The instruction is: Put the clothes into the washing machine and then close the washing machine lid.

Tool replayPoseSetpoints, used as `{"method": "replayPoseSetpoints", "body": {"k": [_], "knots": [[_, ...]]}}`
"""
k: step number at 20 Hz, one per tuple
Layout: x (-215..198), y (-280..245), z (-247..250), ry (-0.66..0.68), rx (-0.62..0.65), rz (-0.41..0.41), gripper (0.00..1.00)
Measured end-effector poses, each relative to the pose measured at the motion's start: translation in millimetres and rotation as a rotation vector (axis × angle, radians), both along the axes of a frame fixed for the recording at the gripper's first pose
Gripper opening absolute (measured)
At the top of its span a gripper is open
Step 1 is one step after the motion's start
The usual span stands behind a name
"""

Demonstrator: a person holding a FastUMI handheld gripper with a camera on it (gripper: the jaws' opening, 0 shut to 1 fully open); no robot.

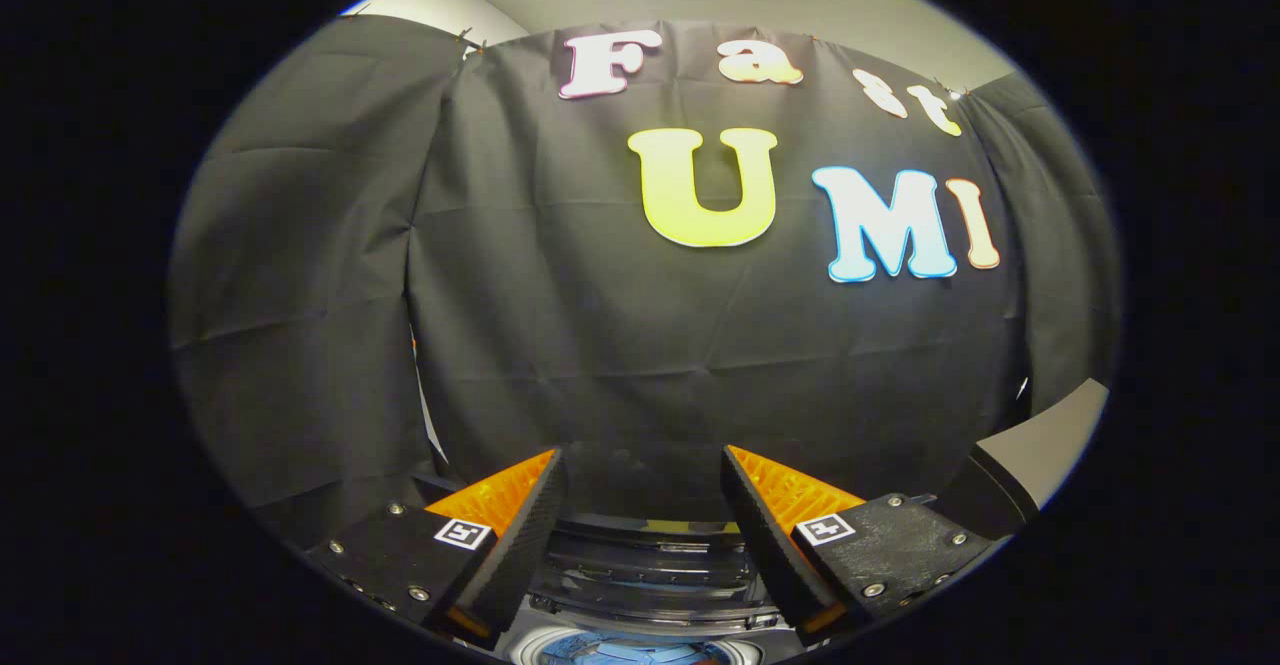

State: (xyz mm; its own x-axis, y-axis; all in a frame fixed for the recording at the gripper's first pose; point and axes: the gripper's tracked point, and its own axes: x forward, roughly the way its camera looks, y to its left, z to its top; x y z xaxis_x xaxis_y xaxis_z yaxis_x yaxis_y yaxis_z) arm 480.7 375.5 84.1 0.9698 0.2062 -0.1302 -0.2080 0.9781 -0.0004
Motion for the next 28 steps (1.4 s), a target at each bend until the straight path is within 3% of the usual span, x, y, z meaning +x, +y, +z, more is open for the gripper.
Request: {"method": "replayPoseSetpoints", "body": {"k": [8, 13, 28], "knots": [[26, -3, -35, 0.118, -0.007, -0.048, 0.95], [24, -5, -37, 0.103, -0.001, -0.054, 0.96], [-46, -6, -40, 0.000, -0.005, -0.045, 0.96]]}}
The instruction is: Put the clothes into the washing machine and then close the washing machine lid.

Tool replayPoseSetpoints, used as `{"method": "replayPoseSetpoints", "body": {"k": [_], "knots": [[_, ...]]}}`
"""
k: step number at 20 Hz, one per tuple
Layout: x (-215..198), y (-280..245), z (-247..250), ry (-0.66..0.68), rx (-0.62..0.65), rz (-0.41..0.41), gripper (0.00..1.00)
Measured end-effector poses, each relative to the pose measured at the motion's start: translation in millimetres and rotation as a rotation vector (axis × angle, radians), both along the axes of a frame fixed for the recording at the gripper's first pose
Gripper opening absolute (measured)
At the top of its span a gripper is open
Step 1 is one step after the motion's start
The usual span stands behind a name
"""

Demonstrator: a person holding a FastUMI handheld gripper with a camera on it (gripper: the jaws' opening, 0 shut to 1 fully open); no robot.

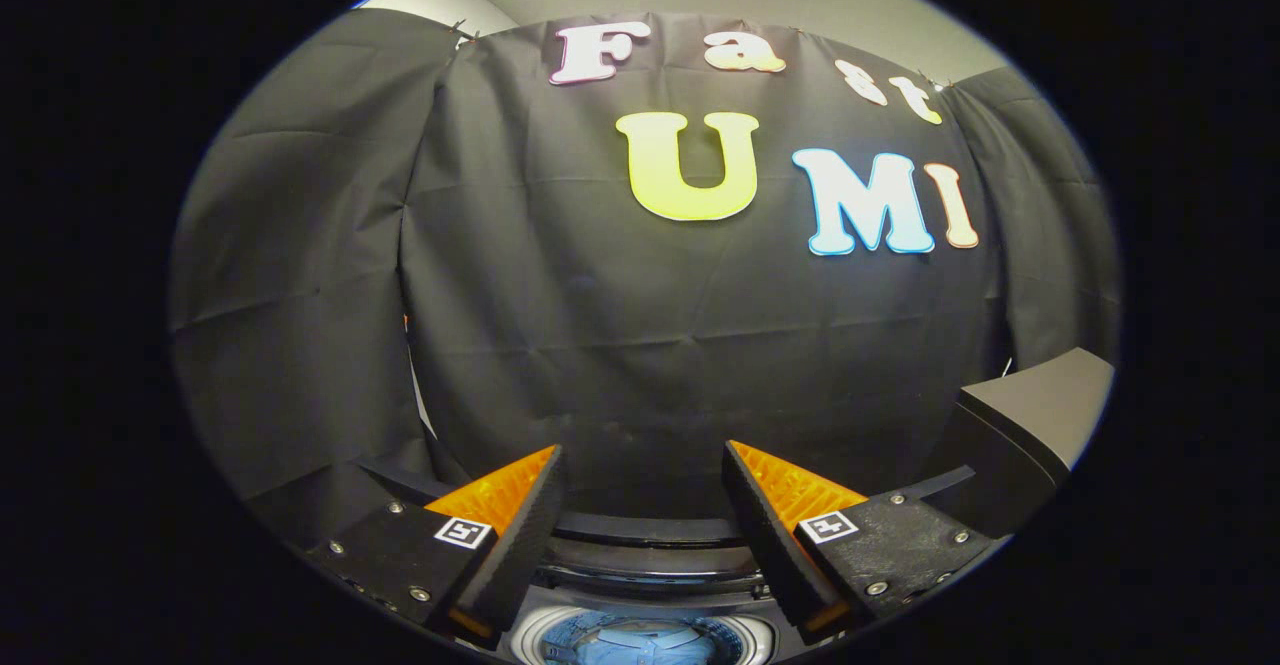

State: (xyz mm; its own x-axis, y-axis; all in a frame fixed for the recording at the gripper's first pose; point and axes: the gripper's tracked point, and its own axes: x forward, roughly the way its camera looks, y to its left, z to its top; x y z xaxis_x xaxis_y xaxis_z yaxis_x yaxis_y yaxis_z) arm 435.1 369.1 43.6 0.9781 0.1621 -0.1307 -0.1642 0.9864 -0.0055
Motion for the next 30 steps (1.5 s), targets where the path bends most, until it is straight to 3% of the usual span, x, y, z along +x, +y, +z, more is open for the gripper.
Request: {"method": "replayPoseSetpoints", "body": {"k": [18, 30], "knots": [[-79, -3, -35, -0.059, 0.001, 0.046, 0.95], [-113, -7, -117, 0.107, -0.013, 0.075, 0.96]]}}
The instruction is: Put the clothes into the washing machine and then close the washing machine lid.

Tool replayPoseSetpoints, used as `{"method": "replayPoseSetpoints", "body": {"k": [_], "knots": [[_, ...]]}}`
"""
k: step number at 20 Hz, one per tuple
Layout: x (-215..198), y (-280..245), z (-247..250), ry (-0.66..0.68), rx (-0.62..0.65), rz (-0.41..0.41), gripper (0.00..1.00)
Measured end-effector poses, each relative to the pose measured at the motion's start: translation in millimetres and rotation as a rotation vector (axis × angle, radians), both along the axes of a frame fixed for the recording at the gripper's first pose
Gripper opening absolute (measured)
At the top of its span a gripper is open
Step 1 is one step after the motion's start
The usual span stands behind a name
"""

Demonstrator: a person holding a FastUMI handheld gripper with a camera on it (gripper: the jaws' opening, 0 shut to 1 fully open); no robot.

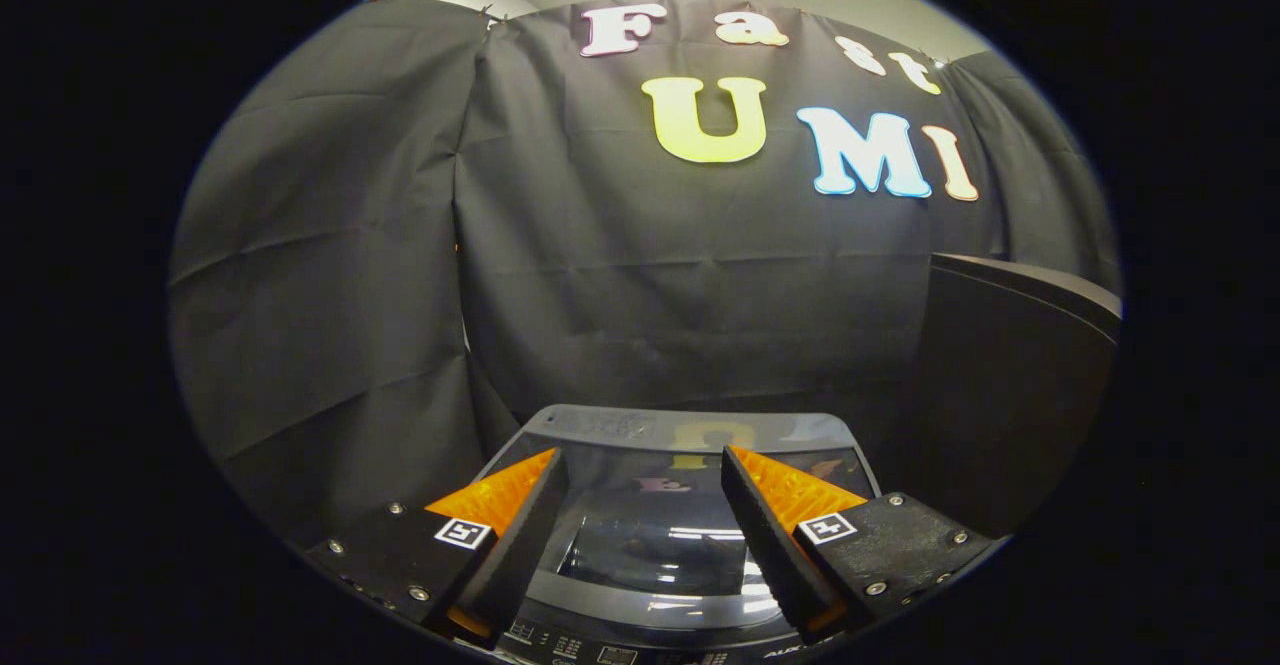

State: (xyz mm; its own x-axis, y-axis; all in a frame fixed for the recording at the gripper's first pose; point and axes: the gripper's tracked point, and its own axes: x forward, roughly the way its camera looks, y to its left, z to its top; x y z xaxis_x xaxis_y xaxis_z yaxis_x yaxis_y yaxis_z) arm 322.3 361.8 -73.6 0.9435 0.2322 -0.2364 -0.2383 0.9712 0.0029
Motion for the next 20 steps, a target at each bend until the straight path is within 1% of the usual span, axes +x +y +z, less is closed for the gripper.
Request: {"method": "replayPoseSetpoints", "body": {"k": [4, 7, 10, 14, 20], "knots": [[-16, 4, 16, -0.018, -0.001, 0.023, 0.96], [-37, 0, 43, -0.057, -0.002, 0.040, 0.96], [-59, -17, 75, -0.085, 0.015, 0.038, 0.96], [-87, -61, 118, -0.136, 0.028, 0.022, 0.96], [-129, -162, 170, -0.205, 0.036, -0.021, 0.96]]}}
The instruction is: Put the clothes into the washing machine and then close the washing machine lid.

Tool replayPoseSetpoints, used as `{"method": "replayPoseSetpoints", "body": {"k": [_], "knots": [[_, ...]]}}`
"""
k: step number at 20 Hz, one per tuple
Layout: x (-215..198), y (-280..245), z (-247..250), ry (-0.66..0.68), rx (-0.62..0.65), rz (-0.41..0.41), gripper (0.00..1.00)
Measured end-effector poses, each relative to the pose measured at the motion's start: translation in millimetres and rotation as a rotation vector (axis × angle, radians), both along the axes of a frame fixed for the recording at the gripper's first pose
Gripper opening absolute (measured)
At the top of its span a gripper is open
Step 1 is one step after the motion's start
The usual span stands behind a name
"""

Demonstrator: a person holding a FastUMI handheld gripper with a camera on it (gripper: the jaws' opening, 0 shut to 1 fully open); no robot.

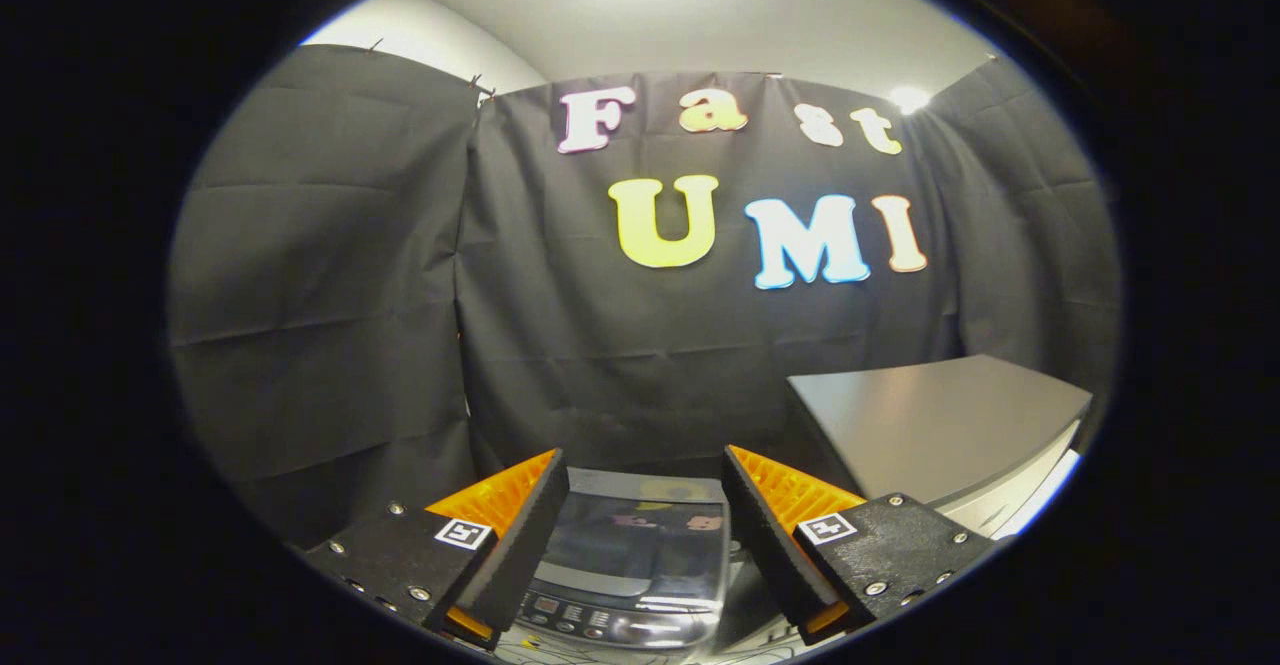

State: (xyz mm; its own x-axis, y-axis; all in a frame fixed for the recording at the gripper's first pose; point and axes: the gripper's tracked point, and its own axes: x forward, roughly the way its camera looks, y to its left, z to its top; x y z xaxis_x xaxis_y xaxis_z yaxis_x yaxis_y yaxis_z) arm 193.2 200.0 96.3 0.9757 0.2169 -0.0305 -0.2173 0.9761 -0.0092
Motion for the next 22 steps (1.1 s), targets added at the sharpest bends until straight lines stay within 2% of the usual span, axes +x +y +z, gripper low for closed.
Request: {"method": "replayPoseSetpoints", "body": {"k": [8, 14, 22], "knots": [[-59, -128, 46, -0.070, -0.002, -0.057, 0.96], [-108, -209, 63, -0.120, -0.006, -0.110, 0.95], [-155, -267, 55, -0.111, 0.017, -0.158, 0.95]]}}
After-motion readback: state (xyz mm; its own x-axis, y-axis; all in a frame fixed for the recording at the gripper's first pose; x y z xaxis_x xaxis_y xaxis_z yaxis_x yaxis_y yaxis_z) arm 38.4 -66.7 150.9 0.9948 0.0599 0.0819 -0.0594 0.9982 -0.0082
